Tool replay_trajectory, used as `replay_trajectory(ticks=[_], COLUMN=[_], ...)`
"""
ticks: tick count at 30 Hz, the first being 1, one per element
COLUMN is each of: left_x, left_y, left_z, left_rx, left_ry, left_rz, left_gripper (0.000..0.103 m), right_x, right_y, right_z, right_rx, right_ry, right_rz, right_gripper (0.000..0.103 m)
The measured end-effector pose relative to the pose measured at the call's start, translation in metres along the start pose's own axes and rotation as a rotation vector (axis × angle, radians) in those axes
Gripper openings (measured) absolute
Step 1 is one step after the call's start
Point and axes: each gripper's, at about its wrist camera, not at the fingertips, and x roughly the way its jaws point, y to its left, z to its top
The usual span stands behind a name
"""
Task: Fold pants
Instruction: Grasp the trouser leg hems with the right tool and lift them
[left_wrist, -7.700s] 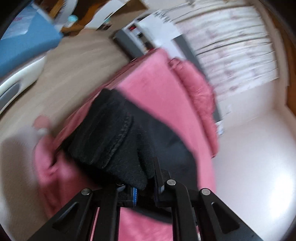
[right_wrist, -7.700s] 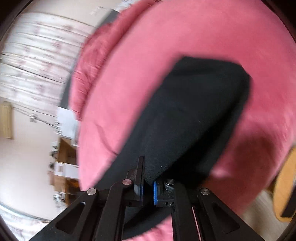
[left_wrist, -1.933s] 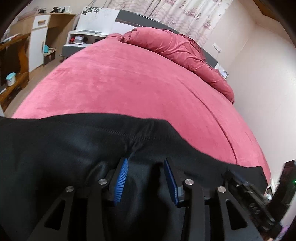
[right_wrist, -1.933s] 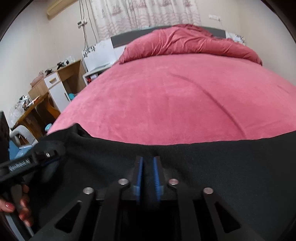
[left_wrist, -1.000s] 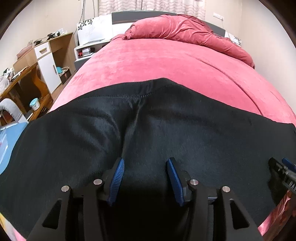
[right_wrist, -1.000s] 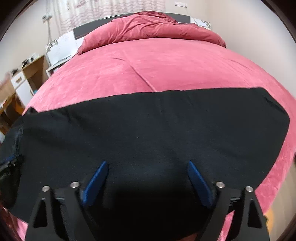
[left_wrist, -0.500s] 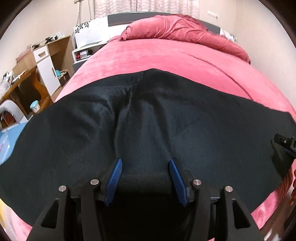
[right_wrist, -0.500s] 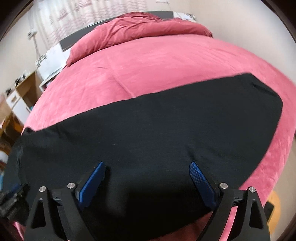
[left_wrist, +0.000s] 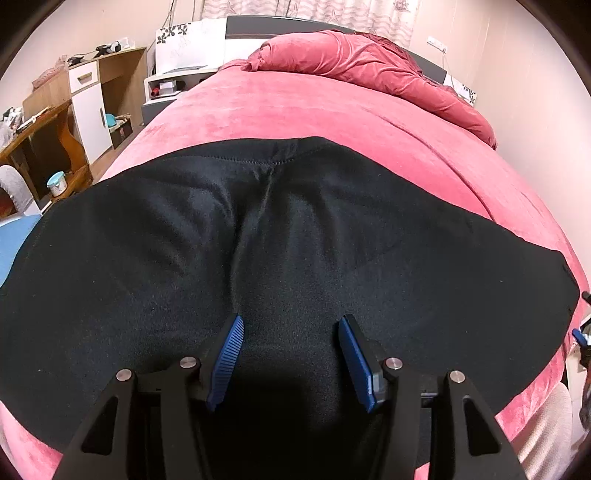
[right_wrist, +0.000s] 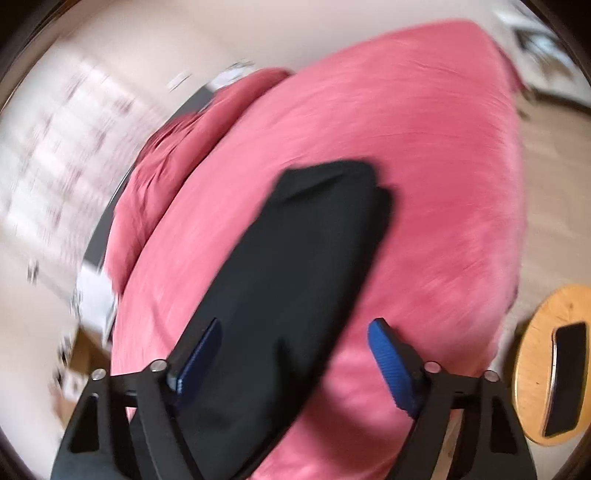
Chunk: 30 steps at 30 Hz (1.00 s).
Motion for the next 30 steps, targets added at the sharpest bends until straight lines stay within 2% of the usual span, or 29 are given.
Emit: replay_trajectory(ticks=[5,10,12,13,21,26,28,30], left_x=[0.002,0.002,0.001,0.002,0.008,0.006,0.004,0.001], left_y=[0.011,0.015,0.014,0.015,0.012,0.008,0.009,0.013], left_z=[0.009,0.006,0.005,0.006,0.007,0.008,0.009,0.009], left_rx=[-0.009,-0.008,-0.009,-0.014,-0.02,-0.02,-0.028,-0.05], left_ry=[0.023,0.023,0.025,0.027,0.029,0.031,0.026,0.019], left_rz=[-0.019,-0.028,-0.028,-0.028,-0.018,-0.019,-0.031,-0.051], left_gripper=[0.055,0.055,0.055,0.055,0.058,0.059,0.059,0.059], right_x=[0.018,0.034,0.041,0.049,0.077,0.067,0.056,0.039], right_y=[-0.032,-0.024,-0.026,-0.025,-0.025,-0.018,-0.007,0.016], right_z=[0.028,0.04,0.046,0.049,0.061,0.059,0.06,0.059], right_rx=[0.083,0.013,0.037,0.045,0.126,0.199,0.168,0.084], right_ry=[0.014,-0.006,-0.021,-0.024,0.018,0.026,0.013,-0.003], right_rz=[0.074,0.113,0.131,0.143,0.186,0.205,0.206,0.194], right_gripper=[0.081,0.079,0.072,0.065,0.028,0.024,0.024,0.024])
